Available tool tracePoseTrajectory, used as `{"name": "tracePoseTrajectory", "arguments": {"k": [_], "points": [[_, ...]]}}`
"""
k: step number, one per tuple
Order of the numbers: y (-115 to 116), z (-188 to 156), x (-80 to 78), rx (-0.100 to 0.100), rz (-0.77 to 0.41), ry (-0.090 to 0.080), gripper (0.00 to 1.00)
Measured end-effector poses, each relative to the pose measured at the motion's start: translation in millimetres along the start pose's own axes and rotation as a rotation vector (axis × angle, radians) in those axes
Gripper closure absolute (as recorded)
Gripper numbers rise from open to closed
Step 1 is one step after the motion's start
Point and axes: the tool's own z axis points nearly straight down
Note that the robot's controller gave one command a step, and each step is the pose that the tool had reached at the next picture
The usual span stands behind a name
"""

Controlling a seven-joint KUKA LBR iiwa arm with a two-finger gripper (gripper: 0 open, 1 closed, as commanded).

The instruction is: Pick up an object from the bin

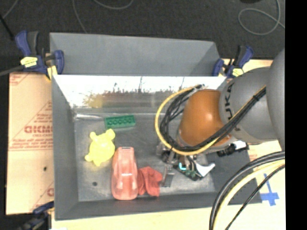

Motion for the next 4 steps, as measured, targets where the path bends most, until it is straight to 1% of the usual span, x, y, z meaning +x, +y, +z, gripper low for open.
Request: {"name": "tracePoseTrajectory", "arguments": {"k": [1,2,3,4], "points": [[1,9,10.7,0.000,-0.010,0.005,0.00],[8,11,7.2,0.000,-0.029,-0.002,0.00],[16,15,11.6,0.000,-0.124,0.004,0.00],[19,16,14.0,0.000,-0.139,0.006,0.00]]}}
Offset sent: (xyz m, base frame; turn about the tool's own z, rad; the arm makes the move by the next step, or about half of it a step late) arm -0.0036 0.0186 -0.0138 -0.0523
